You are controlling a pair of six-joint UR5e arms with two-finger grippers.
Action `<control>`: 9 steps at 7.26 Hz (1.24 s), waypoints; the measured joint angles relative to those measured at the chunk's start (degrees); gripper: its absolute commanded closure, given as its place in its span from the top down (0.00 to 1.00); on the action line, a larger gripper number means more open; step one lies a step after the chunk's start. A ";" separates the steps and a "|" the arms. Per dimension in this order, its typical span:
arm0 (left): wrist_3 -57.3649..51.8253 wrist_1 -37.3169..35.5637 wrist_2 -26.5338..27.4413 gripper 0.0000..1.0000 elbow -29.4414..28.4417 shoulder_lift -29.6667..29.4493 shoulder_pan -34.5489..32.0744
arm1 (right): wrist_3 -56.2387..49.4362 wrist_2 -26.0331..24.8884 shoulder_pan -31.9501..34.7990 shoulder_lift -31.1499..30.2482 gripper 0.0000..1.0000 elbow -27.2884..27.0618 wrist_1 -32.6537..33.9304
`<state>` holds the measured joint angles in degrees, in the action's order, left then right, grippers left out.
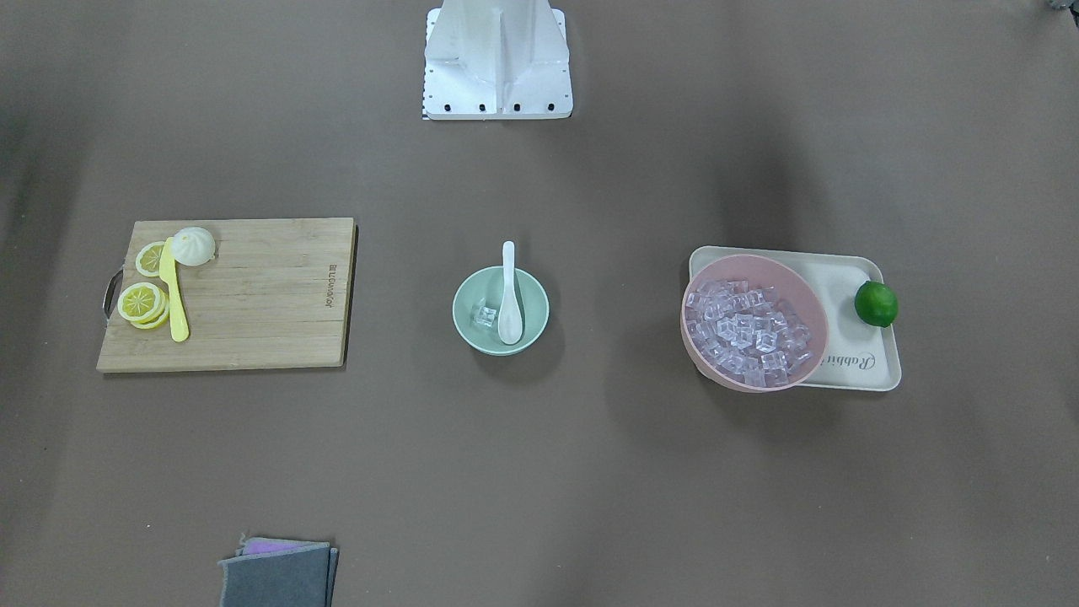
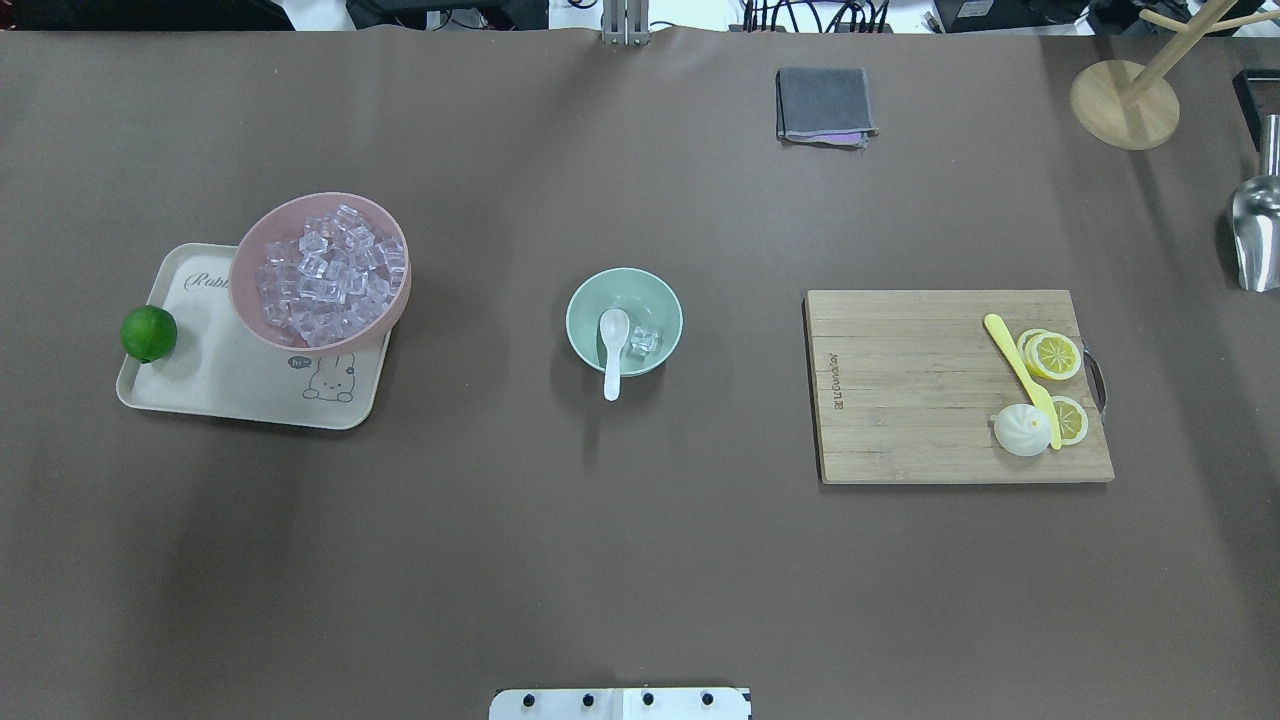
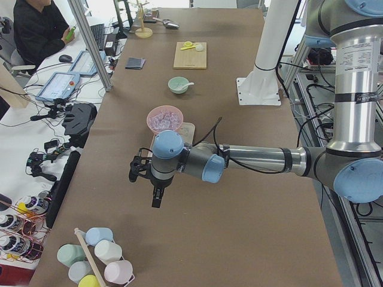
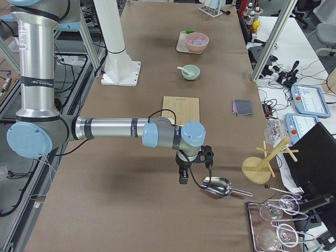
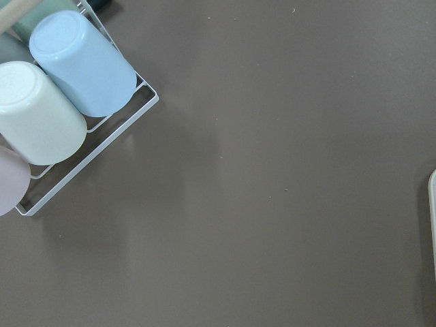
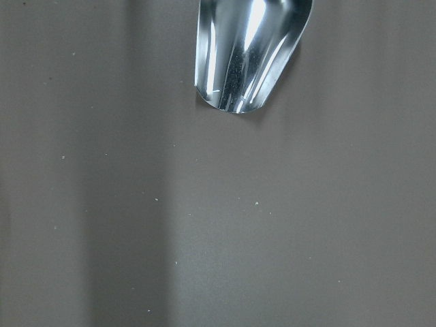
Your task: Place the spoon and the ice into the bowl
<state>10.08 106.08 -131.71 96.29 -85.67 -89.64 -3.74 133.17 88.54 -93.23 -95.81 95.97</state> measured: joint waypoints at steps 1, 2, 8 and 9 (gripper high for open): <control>0.02 0.02 -0.13 0.98 -0.02 0.21 0.00 | 0.06 0.06 -0.03 -0.07 1.00 -0.03 -0.02; 0.02 0.10 -0.28 0.98 -0.15 0.31 0.00 | 0.08 0.11 -0.03 -0.07 1.00 -0.12 -0.05; 0.03 0.27 -0.39 0.98 -0.61 -0.33 0.00 | -0.14 1.73 -0.03 0.45 1.00 -0.37 -0.08; 0.03 0.29 -0.39 0.98 -0.57 -0.27 0.00 | -0.06 1.73 -0.04 0.46 1.00 -0.36 -0.08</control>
<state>10.11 106.37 -132.10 95.72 -85.94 -89.65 -3.80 134.91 88.50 -92.77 -96.17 95.89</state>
